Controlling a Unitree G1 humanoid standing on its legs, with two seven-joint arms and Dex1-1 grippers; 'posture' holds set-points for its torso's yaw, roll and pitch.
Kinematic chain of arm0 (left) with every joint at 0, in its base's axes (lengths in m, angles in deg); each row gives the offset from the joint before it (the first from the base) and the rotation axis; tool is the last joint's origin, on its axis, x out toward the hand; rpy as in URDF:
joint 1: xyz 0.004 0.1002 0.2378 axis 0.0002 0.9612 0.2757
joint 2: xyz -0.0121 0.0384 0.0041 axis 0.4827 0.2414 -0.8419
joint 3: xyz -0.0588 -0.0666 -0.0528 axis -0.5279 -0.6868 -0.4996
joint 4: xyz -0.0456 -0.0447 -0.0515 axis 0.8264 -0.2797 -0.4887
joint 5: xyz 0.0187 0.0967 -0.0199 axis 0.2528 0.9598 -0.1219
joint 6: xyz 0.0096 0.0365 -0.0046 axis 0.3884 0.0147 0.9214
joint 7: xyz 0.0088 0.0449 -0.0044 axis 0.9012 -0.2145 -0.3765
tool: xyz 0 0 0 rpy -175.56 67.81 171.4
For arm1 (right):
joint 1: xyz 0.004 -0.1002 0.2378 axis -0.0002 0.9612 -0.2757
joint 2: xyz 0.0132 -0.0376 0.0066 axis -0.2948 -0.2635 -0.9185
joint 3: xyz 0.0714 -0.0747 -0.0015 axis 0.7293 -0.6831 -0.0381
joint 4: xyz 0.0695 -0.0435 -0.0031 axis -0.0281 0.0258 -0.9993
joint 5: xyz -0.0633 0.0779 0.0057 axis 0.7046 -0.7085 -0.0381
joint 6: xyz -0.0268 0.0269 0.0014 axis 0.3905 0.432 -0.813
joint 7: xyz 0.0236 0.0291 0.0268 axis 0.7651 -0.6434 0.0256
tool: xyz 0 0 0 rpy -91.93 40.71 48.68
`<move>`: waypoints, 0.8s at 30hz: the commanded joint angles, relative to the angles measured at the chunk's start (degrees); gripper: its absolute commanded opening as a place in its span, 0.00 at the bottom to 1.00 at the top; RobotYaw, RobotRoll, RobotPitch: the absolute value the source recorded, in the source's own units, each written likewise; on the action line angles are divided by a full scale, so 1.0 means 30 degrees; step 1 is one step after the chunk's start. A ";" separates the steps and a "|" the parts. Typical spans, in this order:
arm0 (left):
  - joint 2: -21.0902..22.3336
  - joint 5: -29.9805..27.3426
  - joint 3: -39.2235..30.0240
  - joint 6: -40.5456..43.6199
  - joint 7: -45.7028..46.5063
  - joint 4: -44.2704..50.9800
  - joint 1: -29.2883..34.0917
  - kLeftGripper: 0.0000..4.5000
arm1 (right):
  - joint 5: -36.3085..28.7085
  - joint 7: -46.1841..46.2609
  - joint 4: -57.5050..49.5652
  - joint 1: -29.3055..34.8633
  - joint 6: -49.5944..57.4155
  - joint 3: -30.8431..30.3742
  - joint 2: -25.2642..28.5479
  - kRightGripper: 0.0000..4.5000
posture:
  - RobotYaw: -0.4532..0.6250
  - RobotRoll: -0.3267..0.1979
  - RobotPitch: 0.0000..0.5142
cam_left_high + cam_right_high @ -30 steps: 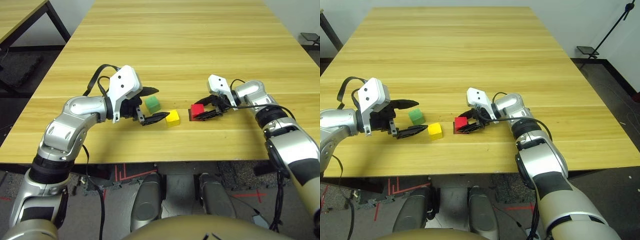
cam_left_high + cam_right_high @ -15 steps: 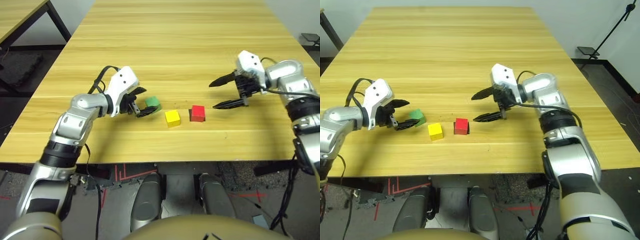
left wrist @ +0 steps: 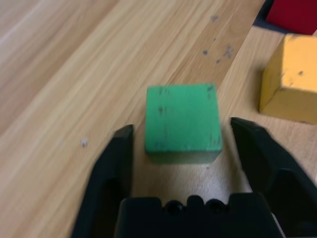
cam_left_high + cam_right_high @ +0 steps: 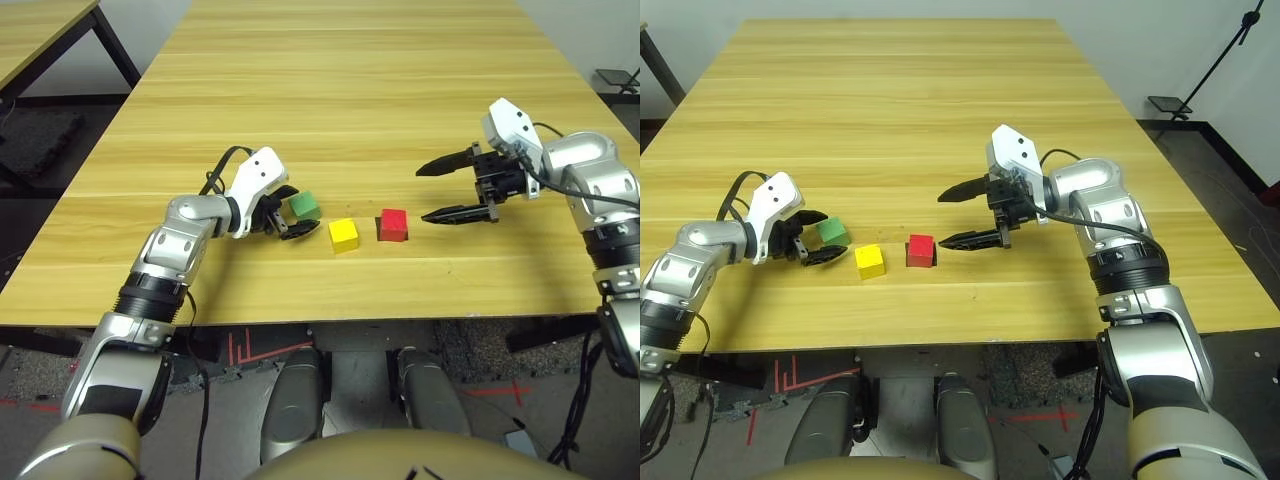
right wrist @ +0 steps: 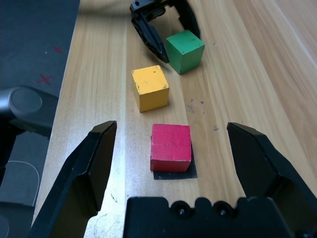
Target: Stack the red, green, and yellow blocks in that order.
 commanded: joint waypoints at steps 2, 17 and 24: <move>-0.0151 -0.0207 -0.0235 0.0866 -0.0238 0.0349 -0.0375 0.46 | -0.0245 0.0014 -0.0064 0.0171 -0.0127 0.0429 0.0225 1.00 | 0.62 0.39 0.10; -0.1273 -0.1948 0.1296 0.3734 -0.4351 0.1848 -0.5799 0.45 | -0.0539 -0.1489 -0.0214 0.2408 -0.0333 0.0855 0.1577 1.00 | 0.60 0.43 0.12; -0.3032 -0.1040 0.2757 0.1172 -0.6250 -0.1246 -0.7118 0.45 | -0.0980 -0.0766 -0.1920 0.3476 0.0469 0.1036 0.1654 1.00 | 0.54 0.45 0.12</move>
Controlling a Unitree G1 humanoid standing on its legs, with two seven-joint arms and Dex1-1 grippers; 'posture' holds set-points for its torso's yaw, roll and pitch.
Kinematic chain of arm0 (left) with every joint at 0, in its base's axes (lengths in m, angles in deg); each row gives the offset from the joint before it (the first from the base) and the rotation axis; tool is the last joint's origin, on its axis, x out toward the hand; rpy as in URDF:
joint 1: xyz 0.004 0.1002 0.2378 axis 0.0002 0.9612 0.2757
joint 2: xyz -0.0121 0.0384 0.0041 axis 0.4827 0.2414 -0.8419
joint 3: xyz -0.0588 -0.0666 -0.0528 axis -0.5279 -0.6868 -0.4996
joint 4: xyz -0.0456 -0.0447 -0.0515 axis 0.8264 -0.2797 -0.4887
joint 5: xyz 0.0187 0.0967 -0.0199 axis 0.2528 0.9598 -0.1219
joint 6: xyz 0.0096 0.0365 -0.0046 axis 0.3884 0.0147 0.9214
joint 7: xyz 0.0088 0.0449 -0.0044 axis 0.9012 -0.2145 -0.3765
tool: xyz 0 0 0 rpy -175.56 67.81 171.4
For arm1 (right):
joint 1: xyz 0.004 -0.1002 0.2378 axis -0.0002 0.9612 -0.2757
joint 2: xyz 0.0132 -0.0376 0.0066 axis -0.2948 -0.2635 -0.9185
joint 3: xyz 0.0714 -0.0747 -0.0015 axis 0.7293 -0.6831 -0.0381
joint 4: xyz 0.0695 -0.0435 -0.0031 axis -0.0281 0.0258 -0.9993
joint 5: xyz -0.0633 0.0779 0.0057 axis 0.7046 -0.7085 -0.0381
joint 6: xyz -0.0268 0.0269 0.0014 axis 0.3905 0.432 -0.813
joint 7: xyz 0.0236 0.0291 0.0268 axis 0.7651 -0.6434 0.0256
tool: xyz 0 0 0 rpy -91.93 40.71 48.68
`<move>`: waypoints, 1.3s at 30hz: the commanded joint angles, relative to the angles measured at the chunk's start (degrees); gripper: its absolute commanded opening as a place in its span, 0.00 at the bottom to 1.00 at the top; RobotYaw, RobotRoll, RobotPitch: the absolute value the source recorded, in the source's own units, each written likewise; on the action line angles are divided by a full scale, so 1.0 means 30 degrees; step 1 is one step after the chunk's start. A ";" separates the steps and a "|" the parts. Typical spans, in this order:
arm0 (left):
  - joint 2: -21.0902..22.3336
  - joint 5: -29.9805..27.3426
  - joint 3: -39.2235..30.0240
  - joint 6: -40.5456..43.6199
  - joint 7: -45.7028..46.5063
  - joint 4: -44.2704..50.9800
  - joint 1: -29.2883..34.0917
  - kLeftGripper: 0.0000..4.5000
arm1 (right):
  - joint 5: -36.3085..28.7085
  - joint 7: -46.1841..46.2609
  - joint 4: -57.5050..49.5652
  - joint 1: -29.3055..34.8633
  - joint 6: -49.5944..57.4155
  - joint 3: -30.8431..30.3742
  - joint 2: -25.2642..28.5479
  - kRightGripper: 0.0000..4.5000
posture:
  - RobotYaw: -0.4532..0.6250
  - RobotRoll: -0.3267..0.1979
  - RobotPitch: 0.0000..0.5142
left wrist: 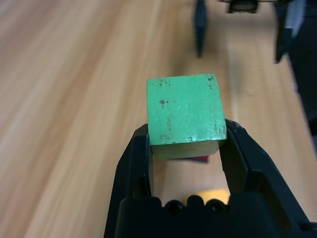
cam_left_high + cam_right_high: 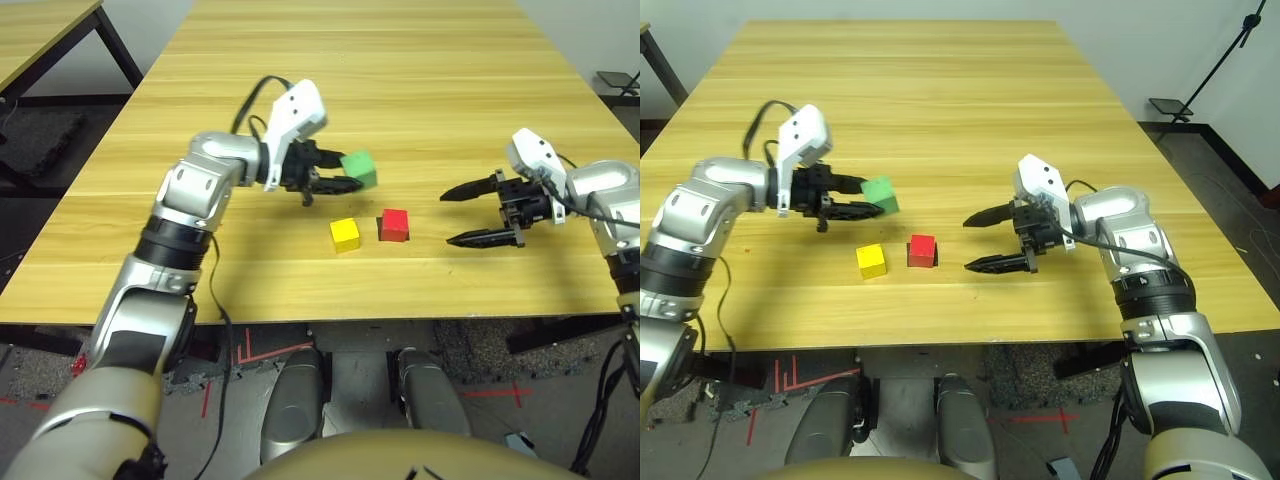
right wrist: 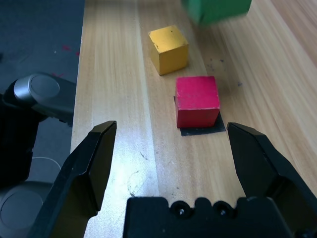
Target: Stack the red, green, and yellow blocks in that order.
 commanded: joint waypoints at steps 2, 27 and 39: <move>-0.0877 0.0711 0.0890 -0.1369 -0.1059 -0.2255 -0.1046 0.45 | -0.0470 0.0588 -0.1240 0.0664 0.0584 0.0381 0.0166 1.00 | 0.53 0.46 0.12; -0.3677 0.3176 0.1237 -0.5869 -0.2303 -0.8138 -0.2516 0.45 | -0.1323 0.2271 -0.3903 0.2146 0.2307 0.0877 0.0696 1.00 | 0.47 0.46 0.17; -0.3820 0.3483 0.1189 -0.6252 -0.2426 -0.8735 -0.2531 0.45 | -0.1566 0.2679 -0.4250 0.2029 0.2779 0.0880 0.0795 1.00 | 0.46 0.45 0.18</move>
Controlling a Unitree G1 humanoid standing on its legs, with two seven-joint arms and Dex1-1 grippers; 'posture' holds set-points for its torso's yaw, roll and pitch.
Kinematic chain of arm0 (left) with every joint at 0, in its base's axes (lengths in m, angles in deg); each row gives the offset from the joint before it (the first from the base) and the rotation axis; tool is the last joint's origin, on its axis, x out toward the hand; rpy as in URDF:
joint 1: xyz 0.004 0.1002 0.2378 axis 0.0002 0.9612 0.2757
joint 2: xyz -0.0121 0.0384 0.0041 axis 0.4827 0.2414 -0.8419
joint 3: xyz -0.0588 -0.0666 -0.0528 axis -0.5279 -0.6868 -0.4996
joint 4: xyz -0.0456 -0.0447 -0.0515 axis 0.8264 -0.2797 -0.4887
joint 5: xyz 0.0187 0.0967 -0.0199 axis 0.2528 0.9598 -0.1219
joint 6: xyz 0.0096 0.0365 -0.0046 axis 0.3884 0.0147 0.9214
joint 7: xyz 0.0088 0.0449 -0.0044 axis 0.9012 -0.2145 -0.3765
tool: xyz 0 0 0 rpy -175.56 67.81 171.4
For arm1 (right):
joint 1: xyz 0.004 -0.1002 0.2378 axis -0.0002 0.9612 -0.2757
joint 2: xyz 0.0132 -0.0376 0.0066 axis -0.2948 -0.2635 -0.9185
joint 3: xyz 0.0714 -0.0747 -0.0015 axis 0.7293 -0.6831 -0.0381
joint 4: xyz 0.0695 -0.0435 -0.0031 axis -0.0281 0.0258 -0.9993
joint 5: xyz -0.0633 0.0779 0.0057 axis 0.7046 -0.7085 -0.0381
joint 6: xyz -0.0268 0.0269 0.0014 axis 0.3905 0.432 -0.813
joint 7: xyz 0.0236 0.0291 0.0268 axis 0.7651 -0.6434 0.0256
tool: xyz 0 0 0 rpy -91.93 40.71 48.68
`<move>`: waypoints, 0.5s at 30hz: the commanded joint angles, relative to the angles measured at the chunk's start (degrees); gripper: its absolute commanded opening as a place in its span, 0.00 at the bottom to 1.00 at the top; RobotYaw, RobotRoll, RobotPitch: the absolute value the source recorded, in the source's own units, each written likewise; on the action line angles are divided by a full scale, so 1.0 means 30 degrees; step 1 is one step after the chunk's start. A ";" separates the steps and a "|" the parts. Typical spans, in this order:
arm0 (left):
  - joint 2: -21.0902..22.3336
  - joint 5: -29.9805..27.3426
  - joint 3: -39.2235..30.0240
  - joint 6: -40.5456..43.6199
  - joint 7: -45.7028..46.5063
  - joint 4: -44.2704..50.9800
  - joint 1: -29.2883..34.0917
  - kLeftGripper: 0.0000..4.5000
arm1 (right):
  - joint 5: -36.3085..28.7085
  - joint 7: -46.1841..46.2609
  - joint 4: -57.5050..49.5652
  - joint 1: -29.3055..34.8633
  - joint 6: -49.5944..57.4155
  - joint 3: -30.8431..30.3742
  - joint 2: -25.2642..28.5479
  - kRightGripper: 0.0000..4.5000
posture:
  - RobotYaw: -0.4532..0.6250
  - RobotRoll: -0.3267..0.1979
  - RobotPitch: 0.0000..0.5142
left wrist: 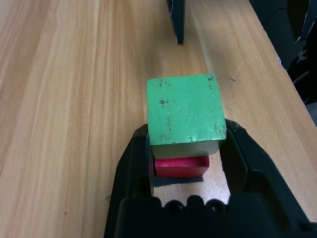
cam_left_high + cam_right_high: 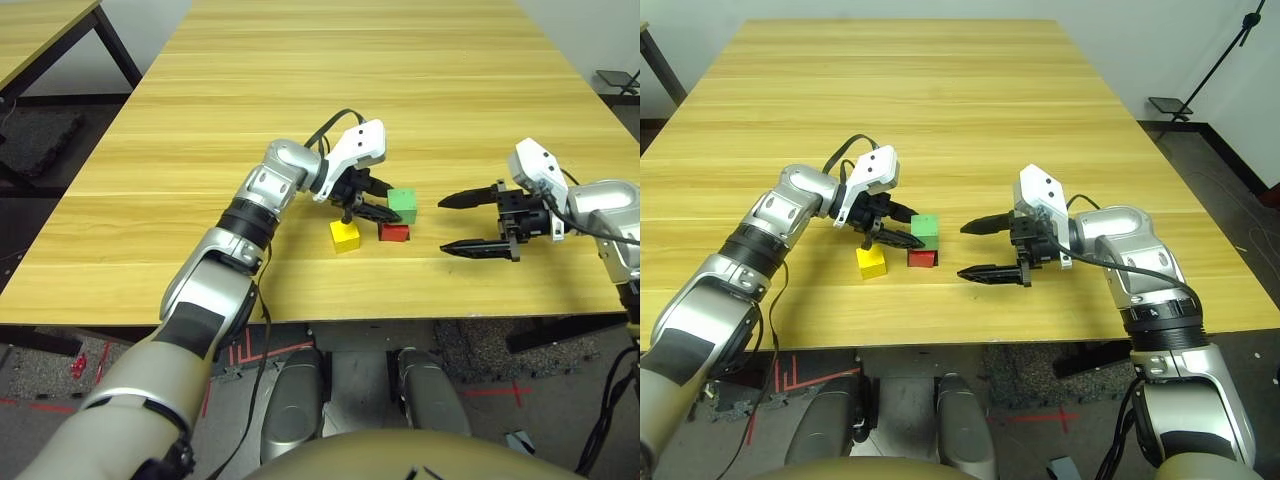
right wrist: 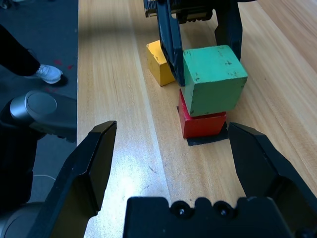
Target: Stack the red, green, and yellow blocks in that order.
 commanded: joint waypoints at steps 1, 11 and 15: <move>-0.0049 0.0305 -0.0016 -0.0228 -0.0120 -0.0257 -0.0109 0.45 | -0.0160 0.0187 -0.0358 -0.0084 0.0186 0.0260 0.0308 1.00 | 0.46 0.45 0.18; -0.0177 0.0552 0.0002 -0.0526 -0.0187 -0.0308 0.0127 0.45 | -0.0357 0.0551 -0.0594 -0.0025 0.0326 0.0262 0.0382 1.00 | 0.46 0.46 0.18; -0.0198 0.0607 0.0011 -0.0554 -0.0179 -0.0303 0.0175 0.45 | -0.0369 0.0641 -0.0609 -0.0024 0.0328 0.0279 0.0367 1.00 | 0.46 0.46 0.18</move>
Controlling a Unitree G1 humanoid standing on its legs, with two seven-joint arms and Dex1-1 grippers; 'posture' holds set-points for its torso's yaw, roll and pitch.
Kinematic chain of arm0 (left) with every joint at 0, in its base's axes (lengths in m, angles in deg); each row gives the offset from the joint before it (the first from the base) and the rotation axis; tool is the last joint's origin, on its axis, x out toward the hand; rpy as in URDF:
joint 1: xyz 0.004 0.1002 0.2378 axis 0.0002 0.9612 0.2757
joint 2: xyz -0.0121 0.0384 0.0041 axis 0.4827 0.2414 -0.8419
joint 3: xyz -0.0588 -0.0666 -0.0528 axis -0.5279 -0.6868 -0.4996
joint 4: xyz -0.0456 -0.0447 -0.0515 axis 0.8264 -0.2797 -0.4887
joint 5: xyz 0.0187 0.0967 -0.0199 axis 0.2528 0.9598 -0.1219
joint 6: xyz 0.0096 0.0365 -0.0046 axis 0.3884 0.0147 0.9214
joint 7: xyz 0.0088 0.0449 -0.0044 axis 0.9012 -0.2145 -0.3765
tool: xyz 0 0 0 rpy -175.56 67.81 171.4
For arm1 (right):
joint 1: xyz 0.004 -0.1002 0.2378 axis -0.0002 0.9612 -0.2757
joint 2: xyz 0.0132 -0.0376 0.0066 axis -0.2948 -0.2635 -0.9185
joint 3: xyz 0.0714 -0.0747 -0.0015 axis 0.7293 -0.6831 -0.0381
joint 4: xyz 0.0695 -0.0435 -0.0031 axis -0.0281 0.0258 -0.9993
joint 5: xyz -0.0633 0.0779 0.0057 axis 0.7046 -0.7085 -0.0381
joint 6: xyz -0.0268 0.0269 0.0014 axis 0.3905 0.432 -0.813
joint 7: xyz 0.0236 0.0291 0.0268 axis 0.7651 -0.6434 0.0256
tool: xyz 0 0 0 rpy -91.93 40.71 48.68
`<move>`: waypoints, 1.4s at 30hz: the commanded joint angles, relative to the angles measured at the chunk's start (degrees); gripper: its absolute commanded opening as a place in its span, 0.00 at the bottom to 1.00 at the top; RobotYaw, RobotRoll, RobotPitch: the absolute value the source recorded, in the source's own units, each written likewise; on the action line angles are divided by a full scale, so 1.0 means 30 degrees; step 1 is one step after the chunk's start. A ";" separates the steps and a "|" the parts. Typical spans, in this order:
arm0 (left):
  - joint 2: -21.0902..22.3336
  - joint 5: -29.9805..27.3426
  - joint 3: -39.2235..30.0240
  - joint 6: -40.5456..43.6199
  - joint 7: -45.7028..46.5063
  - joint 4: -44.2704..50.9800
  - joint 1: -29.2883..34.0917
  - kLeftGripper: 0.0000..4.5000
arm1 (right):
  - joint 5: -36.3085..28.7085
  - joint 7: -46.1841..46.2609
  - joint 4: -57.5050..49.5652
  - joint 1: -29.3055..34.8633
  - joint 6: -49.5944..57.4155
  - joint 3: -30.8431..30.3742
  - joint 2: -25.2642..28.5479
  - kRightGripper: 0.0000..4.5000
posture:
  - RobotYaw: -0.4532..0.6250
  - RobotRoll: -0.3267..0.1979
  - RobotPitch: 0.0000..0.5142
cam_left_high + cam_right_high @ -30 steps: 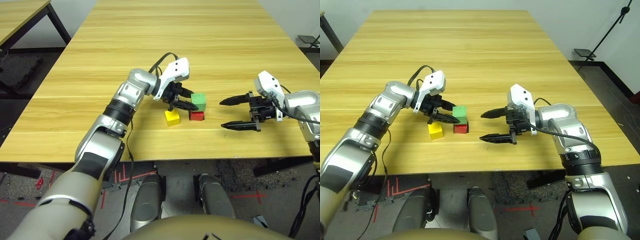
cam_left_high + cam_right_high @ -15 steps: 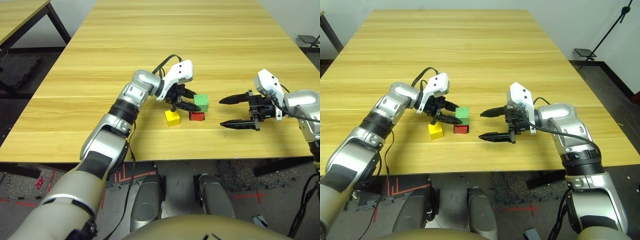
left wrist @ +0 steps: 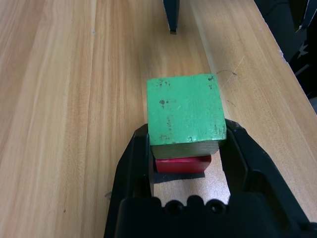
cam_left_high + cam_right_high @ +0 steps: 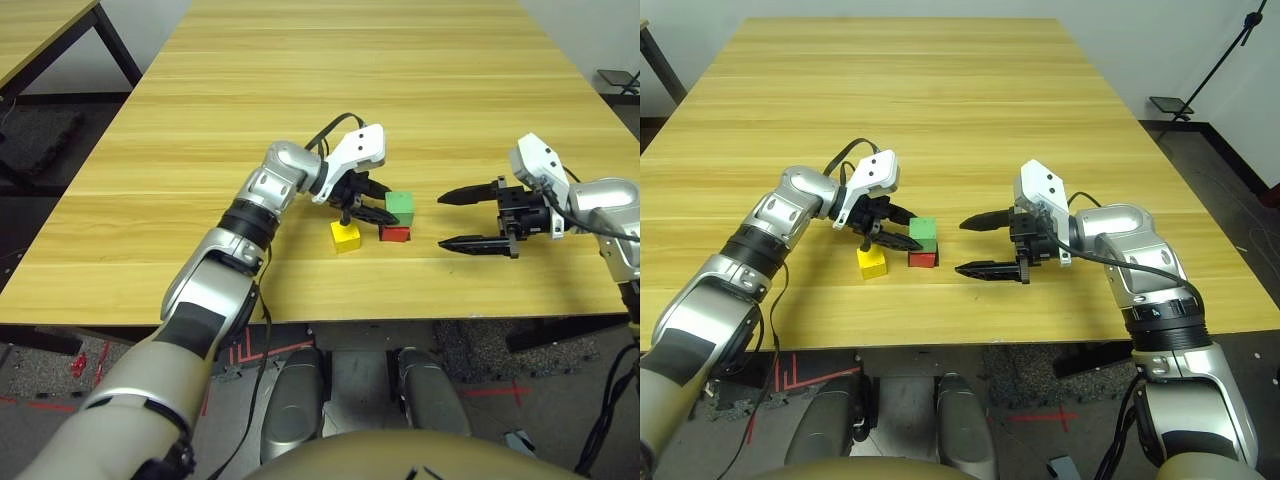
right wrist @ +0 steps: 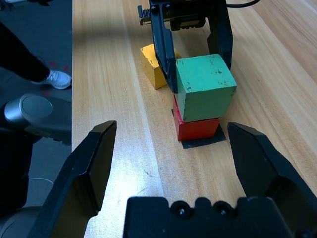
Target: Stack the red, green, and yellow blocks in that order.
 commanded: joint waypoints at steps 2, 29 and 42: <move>-0.0033 0.0271 0.0072 -0.0126 -0.0135 -0.0077 0.0178 0.45 | -0.0141 0.0148 -0.0137 -0.0066 -0.0011 0.0275 0.0205 1.00 | 0.47 0.46 0.17; 0.4053 -0.0821 -0.1058 0.9988 0.5734 1.4219 0.7834 0.99 | 0.0189 -0.0013 0.1633 -0.1480 -0.0878 -0.0235 -0.0345 1.00 | 0.54 0.44 0.13; 0.5417 -0.0024 0.0576 0.7722 0.5163 1.2795 0.8137 0.47 | 0.0137 0.0130 0.1513 -0.1262 -0.0796 -0.0108 -0.0237 1.00 | 0.52 0.44 0.13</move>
